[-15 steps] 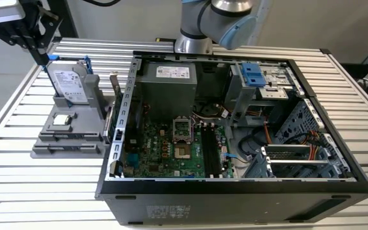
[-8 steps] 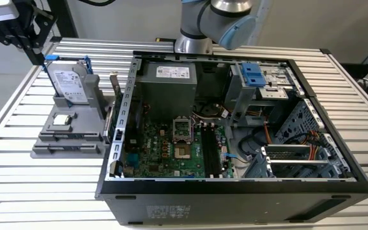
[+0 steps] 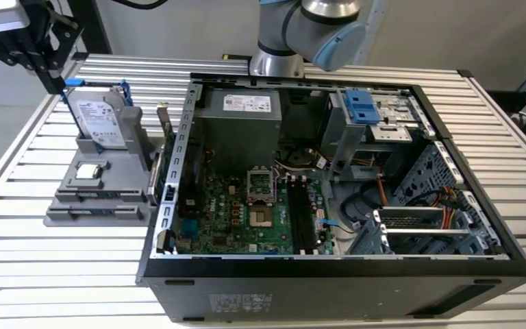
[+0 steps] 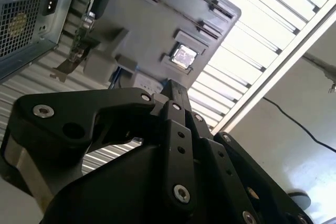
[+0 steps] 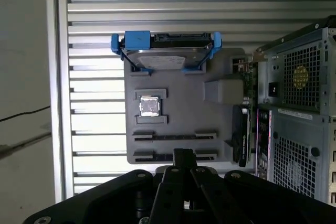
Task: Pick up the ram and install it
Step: 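Reach for the ram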
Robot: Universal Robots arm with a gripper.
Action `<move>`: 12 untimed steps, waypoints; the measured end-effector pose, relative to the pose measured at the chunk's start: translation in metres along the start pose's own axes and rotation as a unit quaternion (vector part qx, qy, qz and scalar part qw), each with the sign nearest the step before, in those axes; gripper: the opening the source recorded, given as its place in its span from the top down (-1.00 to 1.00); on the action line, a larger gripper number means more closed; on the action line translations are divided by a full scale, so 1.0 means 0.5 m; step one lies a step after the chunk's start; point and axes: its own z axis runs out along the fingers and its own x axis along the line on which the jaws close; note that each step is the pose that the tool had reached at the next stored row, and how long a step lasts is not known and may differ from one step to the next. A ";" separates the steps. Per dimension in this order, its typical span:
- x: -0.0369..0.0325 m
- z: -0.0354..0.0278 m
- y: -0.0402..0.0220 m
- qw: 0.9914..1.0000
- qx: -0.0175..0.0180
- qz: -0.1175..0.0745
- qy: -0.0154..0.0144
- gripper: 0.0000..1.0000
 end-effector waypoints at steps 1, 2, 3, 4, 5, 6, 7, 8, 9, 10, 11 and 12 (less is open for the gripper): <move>0.000 0.000 0.000 1.000 0.000 0.000 0.000 1.00; 0.000 0.000 0.000 1.000 0.000 0.000 0.000 1.00; -0.001 0.000 -0.001 1.000 0.000 0.000 0.000 1.00; -0.001 0.000 -0.002 1.000 0.000 0.000 0.000 1.00; -0.002 0.000 -0.003 1.000 0.000 0.000 0.000 1.00; -0.002 0.000 -0.004 1.000 0.000 0.000 0.000 1.00; -0.002 0.000 -0.004 1.000 0.000 0.000 0.000 1.00; -0.002 0.000 -0.005 1.000 0.000 0.000 0.000 1.00; -0.002 0.000 -0.005 1.000 0.000 0.000 0.000 1.00; -0.002 0.000 -0.006 1.000 0.000 0.000 0.000 1.00; -0.002 0.000 -0.006 1.000 0.000 0.000 0.000 1.00; -0.003 0.000 -0.007 1.000 0.000 0.000 0.000 1.00</move>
